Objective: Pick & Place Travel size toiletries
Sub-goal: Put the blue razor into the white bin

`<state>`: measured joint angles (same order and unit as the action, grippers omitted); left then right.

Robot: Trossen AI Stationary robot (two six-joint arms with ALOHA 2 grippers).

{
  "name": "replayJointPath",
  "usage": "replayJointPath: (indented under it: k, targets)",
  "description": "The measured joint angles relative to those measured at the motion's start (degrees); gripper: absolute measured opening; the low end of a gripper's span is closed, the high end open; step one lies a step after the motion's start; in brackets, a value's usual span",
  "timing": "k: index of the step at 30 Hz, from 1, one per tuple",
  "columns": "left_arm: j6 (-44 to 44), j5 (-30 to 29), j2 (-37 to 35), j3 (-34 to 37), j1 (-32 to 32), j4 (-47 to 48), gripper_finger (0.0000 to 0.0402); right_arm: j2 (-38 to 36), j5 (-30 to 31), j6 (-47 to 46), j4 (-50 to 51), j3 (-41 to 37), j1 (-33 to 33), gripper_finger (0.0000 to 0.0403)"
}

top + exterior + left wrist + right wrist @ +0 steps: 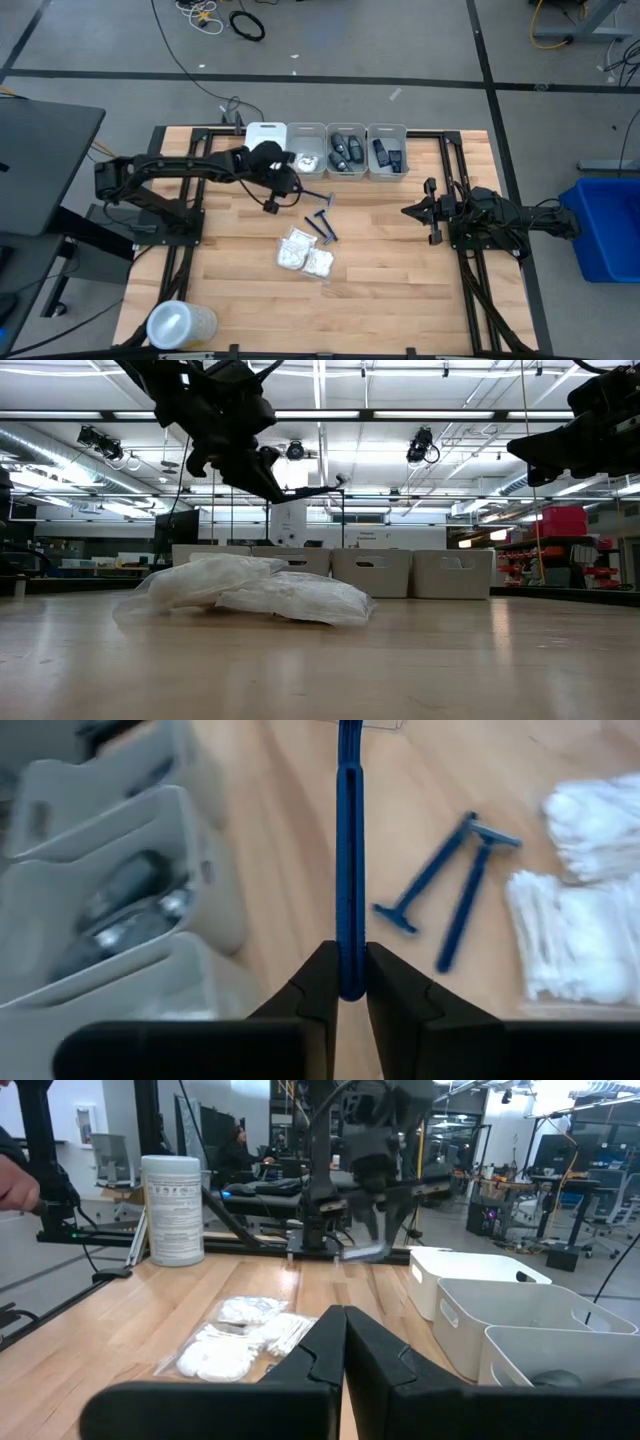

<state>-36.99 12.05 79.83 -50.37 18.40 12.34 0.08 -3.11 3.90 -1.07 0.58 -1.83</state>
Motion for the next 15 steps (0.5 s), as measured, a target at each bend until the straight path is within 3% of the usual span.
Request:
replayJointPath:
  k: [15]
  targets:
    - [3.8,-2.7,-9.5,0.0,8.2,0.0,0.0042,0.0,0.0,0.0,0.0,0.0,0.0,0.0014]
